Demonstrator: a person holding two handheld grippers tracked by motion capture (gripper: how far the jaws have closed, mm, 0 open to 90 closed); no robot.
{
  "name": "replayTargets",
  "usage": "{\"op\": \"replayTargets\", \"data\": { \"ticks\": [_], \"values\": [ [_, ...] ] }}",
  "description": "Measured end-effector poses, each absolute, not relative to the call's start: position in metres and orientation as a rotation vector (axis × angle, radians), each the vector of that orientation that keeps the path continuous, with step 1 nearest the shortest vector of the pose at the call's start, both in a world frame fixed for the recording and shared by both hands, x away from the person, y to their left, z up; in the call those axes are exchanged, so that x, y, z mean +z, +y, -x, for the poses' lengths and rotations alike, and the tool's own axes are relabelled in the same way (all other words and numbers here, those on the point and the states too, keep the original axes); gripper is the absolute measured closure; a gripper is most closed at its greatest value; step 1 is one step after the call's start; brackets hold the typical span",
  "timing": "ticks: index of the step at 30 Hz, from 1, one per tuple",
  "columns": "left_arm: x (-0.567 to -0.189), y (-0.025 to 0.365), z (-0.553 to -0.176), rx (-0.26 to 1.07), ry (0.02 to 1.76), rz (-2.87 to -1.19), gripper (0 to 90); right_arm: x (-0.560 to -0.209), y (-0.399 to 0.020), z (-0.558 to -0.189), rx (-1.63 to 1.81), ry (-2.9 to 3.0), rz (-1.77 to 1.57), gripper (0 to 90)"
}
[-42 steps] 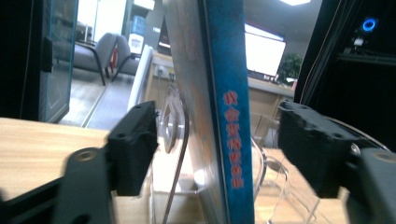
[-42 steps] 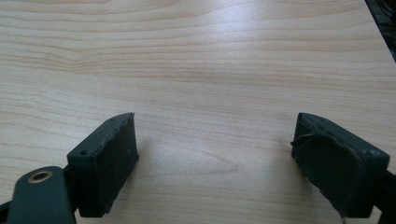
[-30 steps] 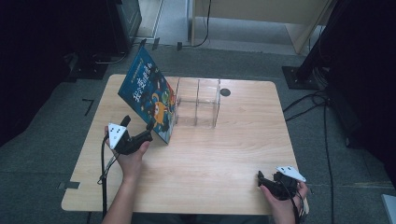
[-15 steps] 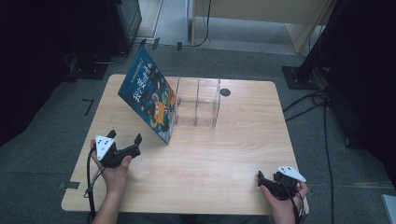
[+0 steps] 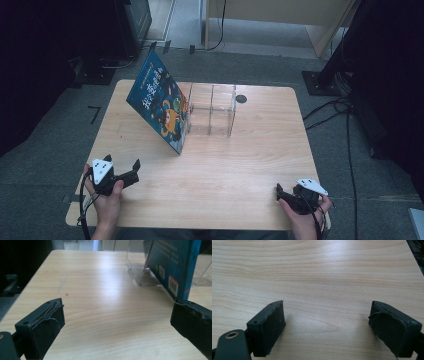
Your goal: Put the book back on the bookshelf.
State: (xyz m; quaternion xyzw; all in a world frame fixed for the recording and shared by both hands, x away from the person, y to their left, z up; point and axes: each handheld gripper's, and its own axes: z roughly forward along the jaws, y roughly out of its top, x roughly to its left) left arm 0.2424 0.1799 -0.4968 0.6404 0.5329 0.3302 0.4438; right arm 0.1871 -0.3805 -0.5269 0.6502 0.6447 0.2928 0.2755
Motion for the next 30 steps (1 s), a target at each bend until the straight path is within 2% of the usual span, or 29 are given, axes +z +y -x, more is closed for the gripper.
{"op": "replayTargets", "data": {
  "ticks": [20,30],
  "values": [
    [-0.511,0.221,-0.223,0.783,1.441,-1.783,0.0,-0.527,-0.382,-0.185,0.784,1.727,-1.75,12.0],
    [-0.516,0.223,-0.227,0.738,1.48,-1.868,0.0,-0.527,-0.382,-0.185,0.784,1.728,-1.75,12.0]
  ]
}}
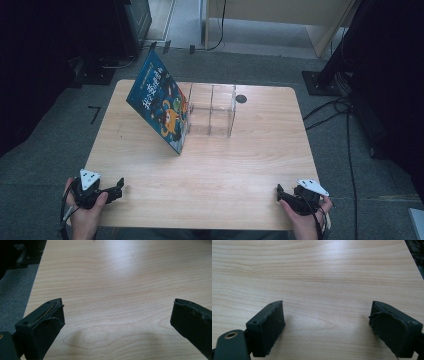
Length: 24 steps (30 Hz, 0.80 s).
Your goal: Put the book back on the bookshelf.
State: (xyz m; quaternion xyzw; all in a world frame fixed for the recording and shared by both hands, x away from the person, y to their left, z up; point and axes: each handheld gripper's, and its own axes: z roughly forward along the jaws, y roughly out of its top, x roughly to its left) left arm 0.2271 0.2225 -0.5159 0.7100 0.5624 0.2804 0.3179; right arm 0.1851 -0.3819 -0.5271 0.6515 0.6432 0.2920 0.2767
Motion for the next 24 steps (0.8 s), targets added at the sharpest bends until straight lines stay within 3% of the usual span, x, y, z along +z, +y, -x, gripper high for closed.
{"op": "replayTargets", "data": {
  "ticks": [24],
  "values": [
    [-0.52,0.221,-0.238,0.625,1.528,-1.952,1.2,-0.527,-0.382,-0.185,0.786,1.73,-1.748,11.9]
  ]
}}
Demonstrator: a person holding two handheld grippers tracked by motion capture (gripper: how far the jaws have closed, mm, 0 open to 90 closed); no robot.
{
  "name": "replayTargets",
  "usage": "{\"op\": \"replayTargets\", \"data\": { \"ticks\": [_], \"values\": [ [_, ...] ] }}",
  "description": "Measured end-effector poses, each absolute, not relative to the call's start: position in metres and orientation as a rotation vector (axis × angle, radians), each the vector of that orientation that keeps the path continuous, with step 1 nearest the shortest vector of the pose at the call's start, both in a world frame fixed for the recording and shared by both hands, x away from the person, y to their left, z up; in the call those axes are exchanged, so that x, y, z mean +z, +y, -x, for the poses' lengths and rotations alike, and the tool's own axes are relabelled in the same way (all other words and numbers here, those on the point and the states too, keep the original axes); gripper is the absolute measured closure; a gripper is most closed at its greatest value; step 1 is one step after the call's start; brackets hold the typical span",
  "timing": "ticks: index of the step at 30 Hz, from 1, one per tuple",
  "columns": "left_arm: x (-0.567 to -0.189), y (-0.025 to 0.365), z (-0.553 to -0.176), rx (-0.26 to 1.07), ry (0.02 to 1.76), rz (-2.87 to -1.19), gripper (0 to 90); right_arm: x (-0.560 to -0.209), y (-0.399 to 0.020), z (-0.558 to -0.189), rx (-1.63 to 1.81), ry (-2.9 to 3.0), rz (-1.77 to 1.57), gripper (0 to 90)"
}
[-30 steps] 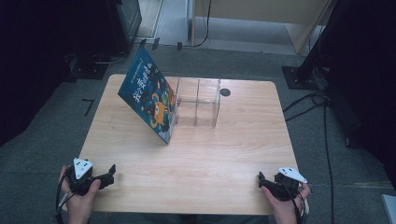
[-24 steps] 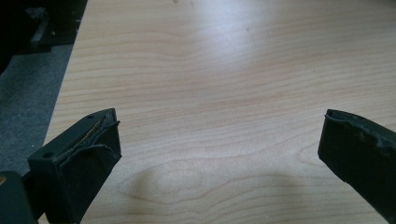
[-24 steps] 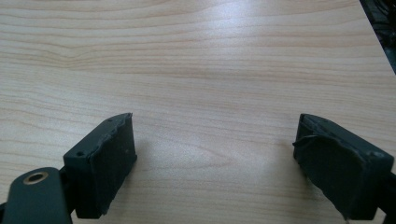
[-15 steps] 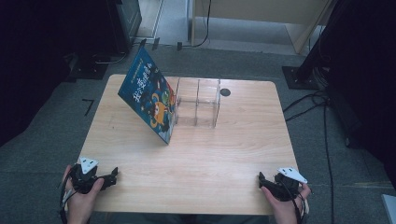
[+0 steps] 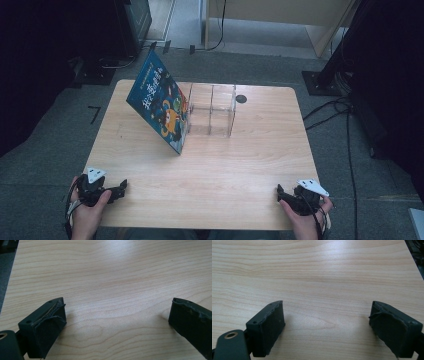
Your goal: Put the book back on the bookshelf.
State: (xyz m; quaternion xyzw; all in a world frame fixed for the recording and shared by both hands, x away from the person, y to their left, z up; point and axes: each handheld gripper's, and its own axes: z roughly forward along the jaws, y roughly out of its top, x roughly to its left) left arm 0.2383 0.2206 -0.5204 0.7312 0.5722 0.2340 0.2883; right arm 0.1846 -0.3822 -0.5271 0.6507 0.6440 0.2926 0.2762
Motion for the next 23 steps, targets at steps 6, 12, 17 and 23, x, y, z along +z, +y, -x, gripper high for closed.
{"op": "replayTargets", "data": {
  "ticks": [6,12,17,23],
  "values": [
    [-0.5206,0.2186,-0.24,0.619,1.509,-1.961,1.3,-0.5271,-0.3822,-0.1846,0.788,1.732,-1.747,12.0],
    [-0.5204,0.2182,-0.2408,0.619,1.516,-1.96,1.2,-0.5272,-0.3823,-0.1847,0.79,1.734,-1.746,12.0],
    [-0.5205,0.218,-0.241,0.62,1.518,-1.957,1.2,-0.5271,-0.3822,-0.1846,0.791,1.739,-1.745,12.0],
    [-0.5203,0.2181,-0.2416,0.62,1.518,-1.96,1.2,-0.5271,-0.3822,-0.1847,0.791,1.739,-1.744,12.0]
  ]
}}
